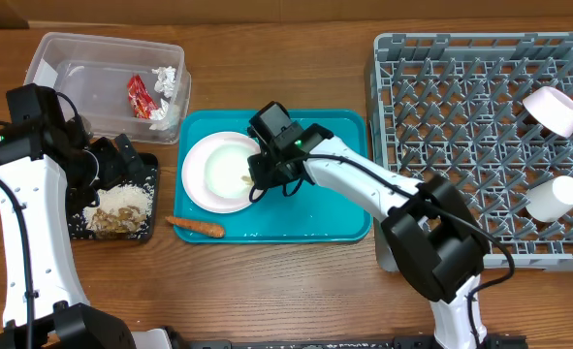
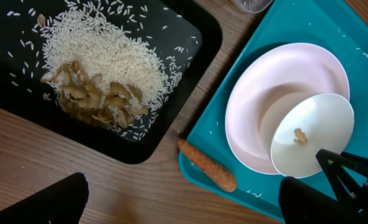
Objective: Sort waste into correct bins and load items into the dishwasher
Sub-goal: 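Grasp the white bowl on the pink plate with the right gripper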
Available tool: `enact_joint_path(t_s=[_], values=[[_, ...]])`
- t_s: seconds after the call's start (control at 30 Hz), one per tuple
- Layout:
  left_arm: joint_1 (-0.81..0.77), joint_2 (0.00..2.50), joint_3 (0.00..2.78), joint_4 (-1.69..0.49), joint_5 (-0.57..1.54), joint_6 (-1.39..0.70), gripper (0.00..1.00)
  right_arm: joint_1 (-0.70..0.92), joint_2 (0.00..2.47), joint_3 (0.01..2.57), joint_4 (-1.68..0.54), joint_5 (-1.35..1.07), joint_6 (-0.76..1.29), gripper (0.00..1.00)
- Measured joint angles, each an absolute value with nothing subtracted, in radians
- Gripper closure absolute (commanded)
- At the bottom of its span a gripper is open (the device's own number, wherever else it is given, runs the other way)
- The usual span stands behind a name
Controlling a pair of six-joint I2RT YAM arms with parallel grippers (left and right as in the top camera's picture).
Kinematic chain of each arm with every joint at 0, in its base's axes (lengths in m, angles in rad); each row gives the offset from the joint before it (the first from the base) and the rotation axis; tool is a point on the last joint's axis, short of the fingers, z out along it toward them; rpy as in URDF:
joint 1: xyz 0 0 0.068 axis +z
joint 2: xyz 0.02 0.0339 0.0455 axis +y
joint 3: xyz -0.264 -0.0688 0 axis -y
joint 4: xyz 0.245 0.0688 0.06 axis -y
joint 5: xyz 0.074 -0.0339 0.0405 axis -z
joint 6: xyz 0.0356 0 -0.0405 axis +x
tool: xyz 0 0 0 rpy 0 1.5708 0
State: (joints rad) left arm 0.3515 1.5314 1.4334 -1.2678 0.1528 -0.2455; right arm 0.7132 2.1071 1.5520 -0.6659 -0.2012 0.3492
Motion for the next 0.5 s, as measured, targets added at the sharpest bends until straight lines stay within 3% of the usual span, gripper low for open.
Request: enact_joint_path(t_s=[0.2, 0.5], values=[[0.352, 1.531, 1.433, -1.268, 0.152, -0.245, 0.00, 0.713, 2.107, 1.552, -0.670, -0.182, 0.366, 0.96], [0.352, 1.531, 1.433, -1.267, 0.152, -0.246, 0.01, 0.712, 2.065, 1.551, -0.733, -0.094, 0.355, 0.96]])
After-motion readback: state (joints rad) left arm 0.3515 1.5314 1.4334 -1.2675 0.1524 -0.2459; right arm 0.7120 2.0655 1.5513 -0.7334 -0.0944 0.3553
